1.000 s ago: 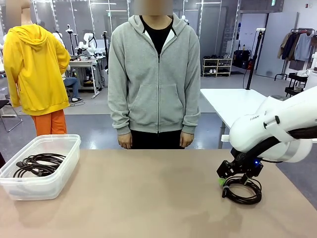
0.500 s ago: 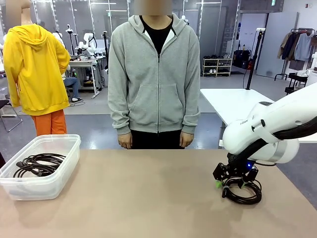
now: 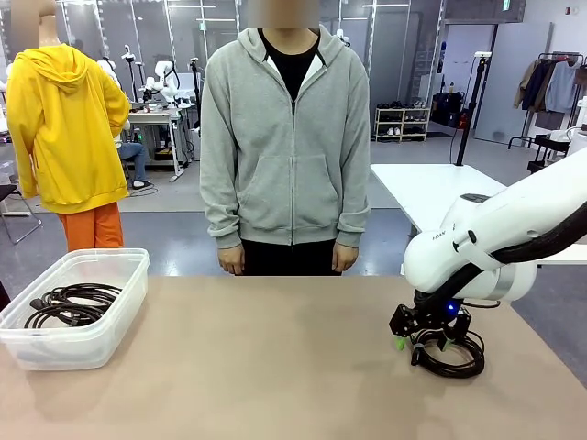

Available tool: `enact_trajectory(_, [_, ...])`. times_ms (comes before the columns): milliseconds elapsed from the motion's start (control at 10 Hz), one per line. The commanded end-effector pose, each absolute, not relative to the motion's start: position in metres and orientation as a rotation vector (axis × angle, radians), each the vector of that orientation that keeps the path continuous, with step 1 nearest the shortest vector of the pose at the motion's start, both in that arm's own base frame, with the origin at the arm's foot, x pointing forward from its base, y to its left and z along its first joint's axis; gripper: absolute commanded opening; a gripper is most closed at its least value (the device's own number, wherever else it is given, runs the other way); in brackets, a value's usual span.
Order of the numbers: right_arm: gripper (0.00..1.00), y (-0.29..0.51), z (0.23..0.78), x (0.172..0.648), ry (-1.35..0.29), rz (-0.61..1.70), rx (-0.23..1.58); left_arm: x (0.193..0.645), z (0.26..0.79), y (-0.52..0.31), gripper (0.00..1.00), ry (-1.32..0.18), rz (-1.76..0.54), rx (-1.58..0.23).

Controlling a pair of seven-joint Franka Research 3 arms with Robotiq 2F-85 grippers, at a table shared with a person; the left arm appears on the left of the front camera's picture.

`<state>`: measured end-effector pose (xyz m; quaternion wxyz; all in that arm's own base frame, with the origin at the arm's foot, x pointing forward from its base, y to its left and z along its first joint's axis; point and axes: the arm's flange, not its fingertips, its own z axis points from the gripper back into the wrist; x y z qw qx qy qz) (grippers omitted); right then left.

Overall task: Organize and store the cables.
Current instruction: Place the USB Extension Cable into the Organizing box.

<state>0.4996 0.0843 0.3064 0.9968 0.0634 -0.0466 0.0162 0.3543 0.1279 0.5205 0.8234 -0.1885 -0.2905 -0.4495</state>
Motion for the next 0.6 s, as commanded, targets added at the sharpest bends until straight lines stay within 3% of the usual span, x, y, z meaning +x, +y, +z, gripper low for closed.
enact_trajectory(0, [1.0, 0.0894, 0.3031, 0.5059, -0.105, -0.014, 0.098, 0.3524, 0.5214, 0.1281, 1.0, -0.617, -0.955, -0.398])
enact_trajectory(100, [1.0, 0.0926, 0.2985, 0.5072, -0.102, -0.021, 0.085, 0.3524, 0.5214, 0.1281, 1.0, -0.617, -0.955, -0.398])
enact_trajectory(200, [0.88, 0.0964, 0.2955, 0.5075, -0.106, -0.02, 0.077, 0.3524, 0.5214, 0.1281, 1.0, -0.617, -0.955, -0.398])
enact_trajectory(500, [0.01, 0.0979, 0.2948, 0.5076, -0.105, -0.026, 0.057, 0.3524, 0.5214, 0.1281, 1.0, -0.617, -0.955, -0.398])
